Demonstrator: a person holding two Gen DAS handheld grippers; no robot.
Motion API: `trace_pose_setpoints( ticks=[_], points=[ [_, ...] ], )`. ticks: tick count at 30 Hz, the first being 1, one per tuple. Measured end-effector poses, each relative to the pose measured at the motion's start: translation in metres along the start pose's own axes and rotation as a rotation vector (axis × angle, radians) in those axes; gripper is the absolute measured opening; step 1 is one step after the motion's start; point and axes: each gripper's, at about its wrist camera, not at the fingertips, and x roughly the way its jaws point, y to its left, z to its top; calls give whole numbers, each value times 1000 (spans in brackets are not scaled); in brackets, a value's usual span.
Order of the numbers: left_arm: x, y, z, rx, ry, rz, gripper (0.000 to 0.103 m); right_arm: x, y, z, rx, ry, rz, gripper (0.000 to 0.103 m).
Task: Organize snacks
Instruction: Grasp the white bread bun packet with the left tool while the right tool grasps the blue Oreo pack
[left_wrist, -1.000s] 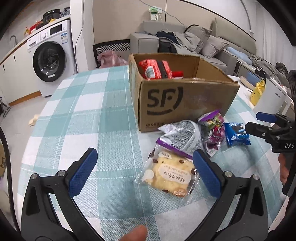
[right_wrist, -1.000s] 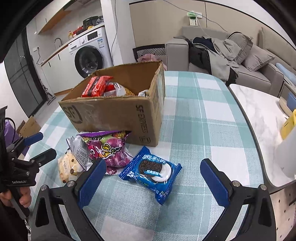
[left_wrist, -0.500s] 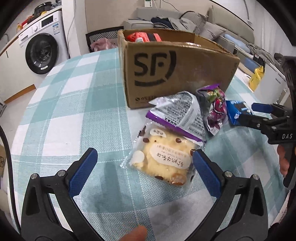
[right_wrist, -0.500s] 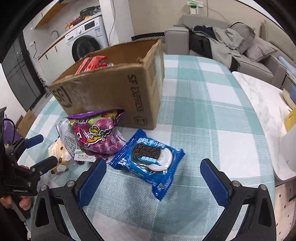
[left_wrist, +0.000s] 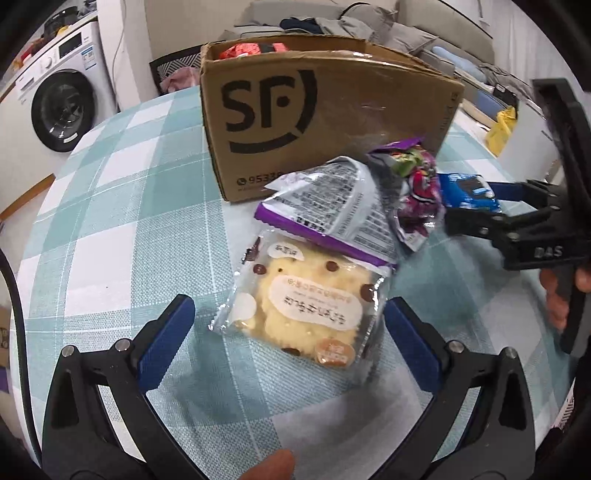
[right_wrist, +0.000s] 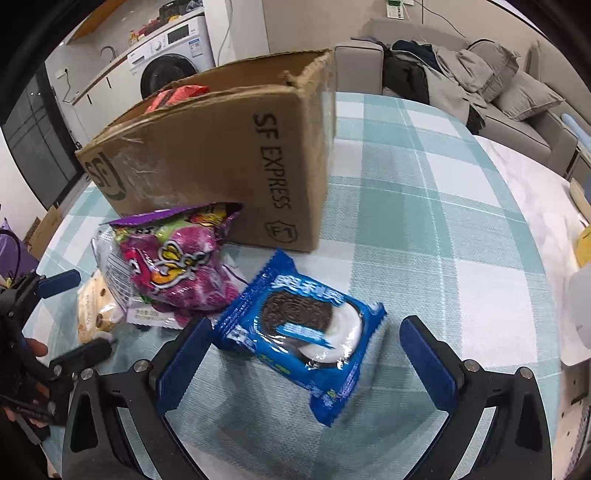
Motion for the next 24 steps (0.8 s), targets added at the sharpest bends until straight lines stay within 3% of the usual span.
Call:
trace_pose_setpoints(
  ticks=[8, 19, 22, 24],
  points=[
    [7, 15, 8, -32, 6, -10, 102, -5, -23, -3, 55, 6, 2, 102],
    [15, 9, 10, -10, 23, 3, 102, -3, -17, 1, 66, -11, 1, 97],
    [15, 6, 9, 14, 30, 6, 99, -3, -16, 3, 59, -13, 4, 91],
    [12, 4, 9, 32, 23, -8, 91, -4, -16, 3, 54, -17, 11, 88]
  ],
)
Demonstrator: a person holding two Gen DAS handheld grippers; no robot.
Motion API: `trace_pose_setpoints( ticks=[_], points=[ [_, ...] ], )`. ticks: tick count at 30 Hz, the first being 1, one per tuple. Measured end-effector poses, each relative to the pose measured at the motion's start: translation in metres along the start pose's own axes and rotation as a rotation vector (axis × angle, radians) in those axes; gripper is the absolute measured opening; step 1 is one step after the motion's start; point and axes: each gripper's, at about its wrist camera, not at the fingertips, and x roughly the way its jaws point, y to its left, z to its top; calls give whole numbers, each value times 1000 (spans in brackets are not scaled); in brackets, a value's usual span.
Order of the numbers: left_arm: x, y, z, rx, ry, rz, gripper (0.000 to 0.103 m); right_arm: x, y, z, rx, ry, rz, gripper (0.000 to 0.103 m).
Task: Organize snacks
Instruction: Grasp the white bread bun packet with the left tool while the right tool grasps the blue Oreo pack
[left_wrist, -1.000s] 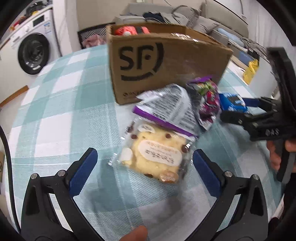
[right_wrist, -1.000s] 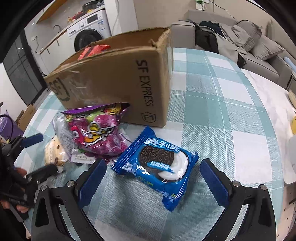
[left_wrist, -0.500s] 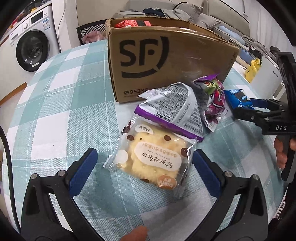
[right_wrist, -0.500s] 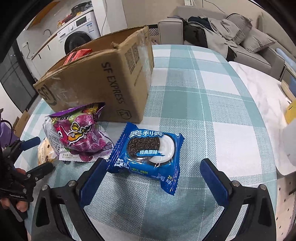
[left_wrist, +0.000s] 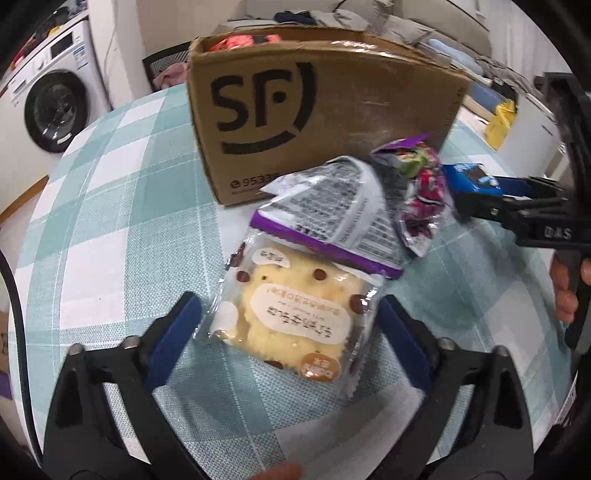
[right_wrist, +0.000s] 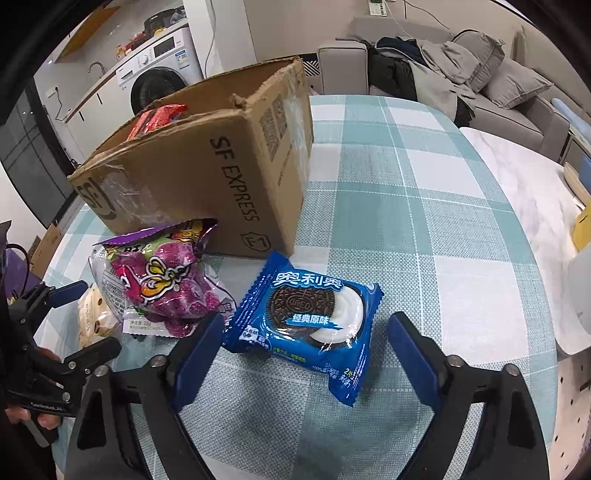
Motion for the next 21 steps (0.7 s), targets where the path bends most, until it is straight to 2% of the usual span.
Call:
trace_pose_setpoints(
  ticks=[1, 5, 9, 10, 16, 21],
  points=[
    [-1, -1, 0, 3, -1, -2, 90, -1, 1, 0, -3, -1, -3, 84],
    [-5, 1, -3, 8, -25, -10, 74, -2, 0, -1, 6, -10, -3, 76],
    [-10, 5, -8, -8, -36, -24, 68, -6, 0, -4, 6, -20, 7, 66],
    [-11, 5, -9, -11, -40, -26, 68, -8, 0, -5, 3, -24, 5, 61],
    [-16, 10, -15, -40, -51, -47, 67, -17, -7, -13, 27, -46, 37, 52],
    [-20, 10, -17, -54, -56, -52, 67, -22, -10, -17, 42, -64, 54, 46]
  ],
)
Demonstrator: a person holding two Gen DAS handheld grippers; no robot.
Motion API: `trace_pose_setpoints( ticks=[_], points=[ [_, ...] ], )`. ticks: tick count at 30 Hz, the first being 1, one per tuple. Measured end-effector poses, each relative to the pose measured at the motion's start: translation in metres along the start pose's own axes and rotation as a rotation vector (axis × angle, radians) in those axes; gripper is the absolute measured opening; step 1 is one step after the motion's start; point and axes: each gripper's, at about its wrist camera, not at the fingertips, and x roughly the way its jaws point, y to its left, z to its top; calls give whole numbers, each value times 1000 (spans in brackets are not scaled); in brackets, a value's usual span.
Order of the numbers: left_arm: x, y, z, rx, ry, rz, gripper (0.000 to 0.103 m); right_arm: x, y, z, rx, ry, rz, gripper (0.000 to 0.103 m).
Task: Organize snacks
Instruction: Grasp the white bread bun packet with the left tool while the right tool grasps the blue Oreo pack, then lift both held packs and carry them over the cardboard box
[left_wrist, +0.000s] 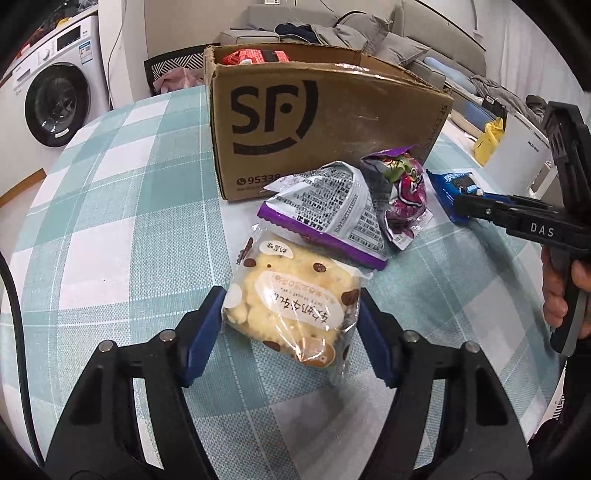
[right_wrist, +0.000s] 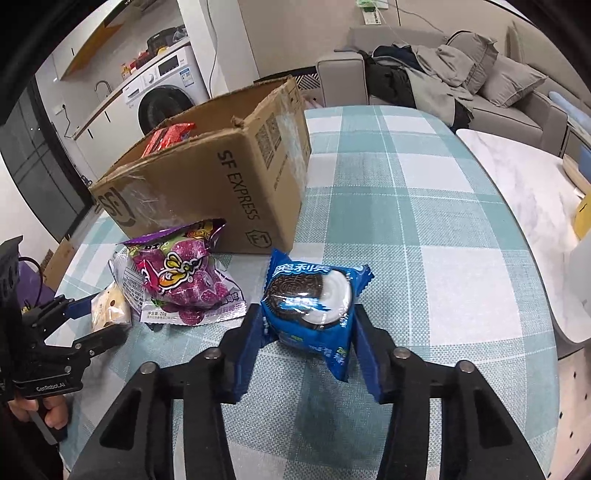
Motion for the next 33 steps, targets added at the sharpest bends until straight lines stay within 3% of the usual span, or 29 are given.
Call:
trace_pose_setpoints(
  ticks=[11, 33],
  points=[
    [-21, -1, -3, -31, -46, -4, 67, -11, 0, -6, 31, -34, 36, 45],
    [-86, -9, 25, -63, -212, 27, 67, -80, 21, 8, 8, -216, 76, 45]
  ],
)
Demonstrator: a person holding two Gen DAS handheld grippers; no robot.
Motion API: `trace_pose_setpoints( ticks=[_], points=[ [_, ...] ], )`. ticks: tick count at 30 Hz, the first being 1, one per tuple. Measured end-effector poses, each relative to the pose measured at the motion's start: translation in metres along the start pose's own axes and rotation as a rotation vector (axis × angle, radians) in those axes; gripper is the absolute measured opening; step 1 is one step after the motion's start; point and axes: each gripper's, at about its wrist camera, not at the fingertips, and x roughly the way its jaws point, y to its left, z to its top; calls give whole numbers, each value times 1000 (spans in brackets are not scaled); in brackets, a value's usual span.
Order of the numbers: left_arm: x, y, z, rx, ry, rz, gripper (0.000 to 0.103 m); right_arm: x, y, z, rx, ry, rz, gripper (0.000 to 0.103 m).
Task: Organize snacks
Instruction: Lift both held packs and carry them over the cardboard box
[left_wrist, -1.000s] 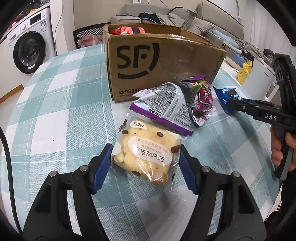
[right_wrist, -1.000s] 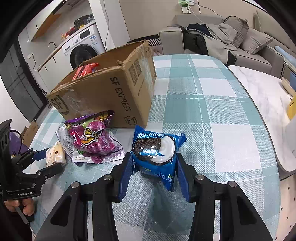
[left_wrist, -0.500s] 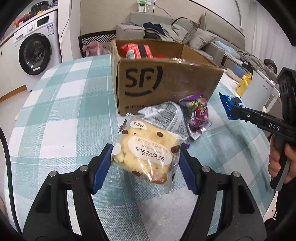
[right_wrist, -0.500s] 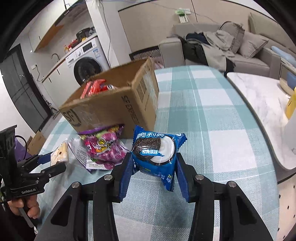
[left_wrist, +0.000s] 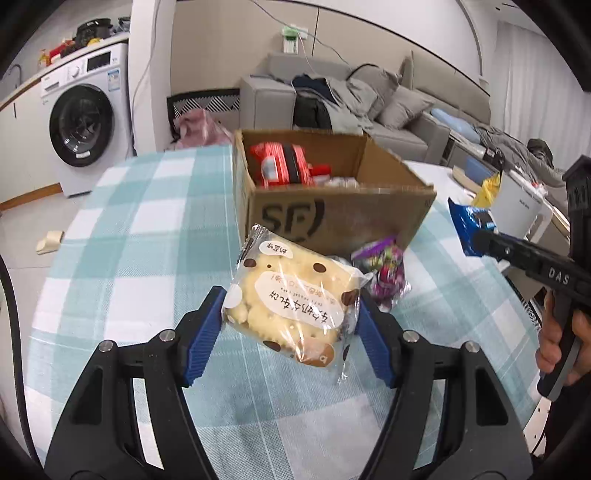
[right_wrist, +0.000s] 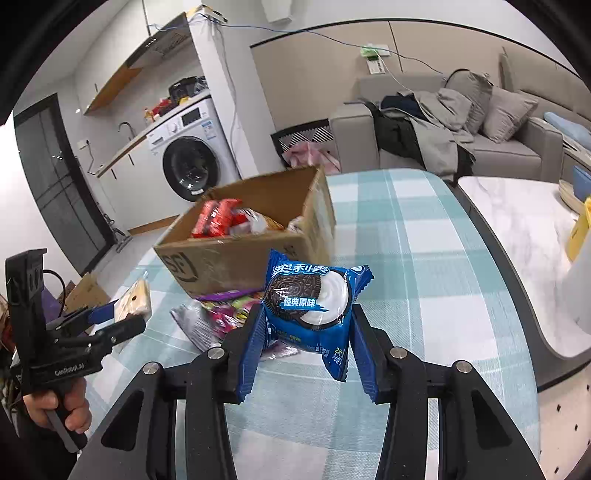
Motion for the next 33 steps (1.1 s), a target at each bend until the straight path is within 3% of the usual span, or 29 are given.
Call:
trace_pose_setpoints(
  ticks=[17, 33],
  points=[
    [-33, -7, 62, 16, -120, 18, 67, -12, 36, 37, -66, -62, 64, 45],
    [-8, -17, 105, 43, -137, 10, 67, 11, 53, 66, -98, -68, 90, 45]
  ],
)
